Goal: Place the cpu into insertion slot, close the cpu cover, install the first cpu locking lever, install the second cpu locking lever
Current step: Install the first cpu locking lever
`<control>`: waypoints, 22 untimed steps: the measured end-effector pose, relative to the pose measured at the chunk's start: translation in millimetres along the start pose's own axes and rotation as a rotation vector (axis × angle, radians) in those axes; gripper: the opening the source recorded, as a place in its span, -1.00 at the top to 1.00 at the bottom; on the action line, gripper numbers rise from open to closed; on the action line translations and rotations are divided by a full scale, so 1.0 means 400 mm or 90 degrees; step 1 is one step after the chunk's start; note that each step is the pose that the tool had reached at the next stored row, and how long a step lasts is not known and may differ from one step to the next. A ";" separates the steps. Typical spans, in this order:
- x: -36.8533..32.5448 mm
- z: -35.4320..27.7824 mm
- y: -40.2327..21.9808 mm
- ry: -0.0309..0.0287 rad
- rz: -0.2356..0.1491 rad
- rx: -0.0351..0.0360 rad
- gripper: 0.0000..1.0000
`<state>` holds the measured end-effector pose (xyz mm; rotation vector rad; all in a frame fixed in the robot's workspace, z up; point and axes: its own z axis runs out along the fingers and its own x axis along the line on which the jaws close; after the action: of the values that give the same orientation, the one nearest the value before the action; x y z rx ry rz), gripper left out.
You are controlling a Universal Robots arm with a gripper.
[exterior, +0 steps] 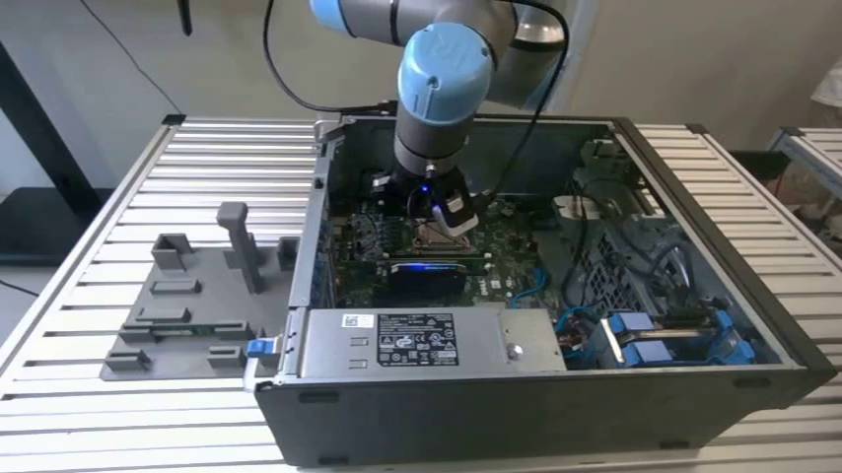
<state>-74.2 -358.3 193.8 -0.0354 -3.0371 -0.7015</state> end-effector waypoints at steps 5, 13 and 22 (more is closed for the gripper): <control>0.000 0.003 -0.001 -0.0003 0.000 0.0001 0.79; -0.001 0.008 0.004 -0.0006 0.000 0.0001 0.79; -0.009 0.010 0.003 -0.0005 0.000 0.0003 0.79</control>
<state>-70.6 -355.5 190.8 -0.0352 -3.0381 -0.7009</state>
